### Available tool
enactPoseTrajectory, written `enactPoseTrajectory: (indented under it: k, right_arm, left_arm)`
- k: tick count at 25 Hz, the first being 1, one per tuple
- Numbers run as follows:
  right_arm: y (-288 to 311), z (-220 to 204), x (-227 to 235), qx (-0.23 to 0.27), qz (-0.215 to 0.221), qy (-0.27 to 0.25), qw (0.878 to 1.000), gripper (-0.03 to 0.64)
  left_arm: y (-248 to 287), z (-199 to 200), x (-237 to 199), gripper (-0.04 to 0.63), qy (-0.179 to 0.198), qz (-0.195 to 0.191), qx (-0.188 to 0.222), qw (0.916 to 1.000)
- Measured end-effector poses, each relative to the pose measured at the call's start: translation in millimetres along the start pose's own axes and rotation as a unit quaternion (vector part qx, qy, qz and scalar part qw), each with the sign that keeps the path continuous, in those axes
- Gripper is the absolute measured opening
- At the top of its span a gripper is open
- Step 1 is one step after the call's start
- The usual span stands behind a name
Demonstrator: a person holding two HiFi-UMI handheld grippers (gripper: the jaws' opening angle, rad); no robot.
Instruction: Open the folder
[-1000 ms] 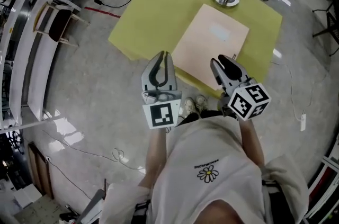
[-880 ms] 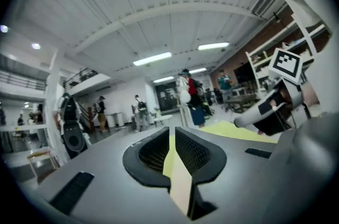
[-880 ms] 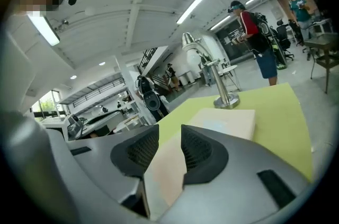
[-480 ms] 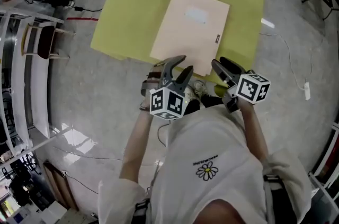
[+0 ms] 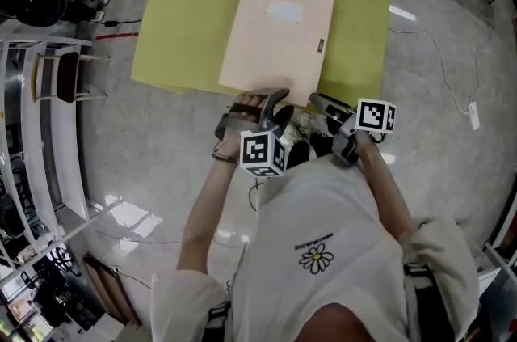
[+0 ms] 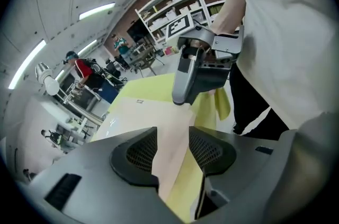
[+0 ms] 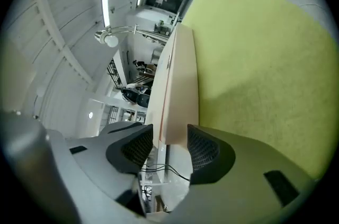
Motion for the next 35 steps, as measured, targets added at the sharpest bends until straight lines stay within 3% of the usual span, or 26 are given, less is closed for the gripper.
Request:
enactPoseTrajectory:
  k: [5, 11, 14, 19, 25, 35]
  right_arm:
    - [1.7, 1.7, 16.9, 0.005, 0.008, 0.043, 0.999, 0.151]
    - [7.7, 0.9, 24.9, 0.004, 0.033, 0.065, 0.997, 0.149]
    - [7.9, -1.2, 29.1, 0.002, 0.032, 0.08, 0.996, 0.177]
    - [9.0, -1.1, 28.9, -0.004, 0.041, 0.085, 0.996, 0.179]
    - [8.3, -1.2, 30.2, -0.001, 0.038, 0.086, 0.996, 0.181]
    - [5.6, -3.0, 30.2, -0.001, 0.007, 0.088, 0.996, 0.193]
  left_arm:
    - [9.4, -2.9, 6.5, 0.193, 0.041, -0.009, -0.019, 0.9989]
    - [15.9, 0.9, 6.3, 0.142, 0.061, 0.021, -0.019, 0.9977]
    - [23.0, -0.6, 11.1, 0.125, 0.072, 0.021, -0.034, 0.9966]
    - [20.2, 0.0, 12.5, 0.095, 0.076, 0.023, -0.025, 0.9965]
    - [4.3, 4.9, 7.2, 0.031, 0.016, 0.045, 0.017, 0.9987]
    - [-21.5, 9.6, -16.6, 0.012, -0.052, 0.086, 0.059, 0.9932]
Point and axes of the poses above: the fingertips, and each gripper's own axes: y forward along the fingers, x to its right, z out of its top, the point moved 4 cm from there along -y, backward along the fingers, and after that the axes turned 7 degrees about -x, right-handed, at the moved point
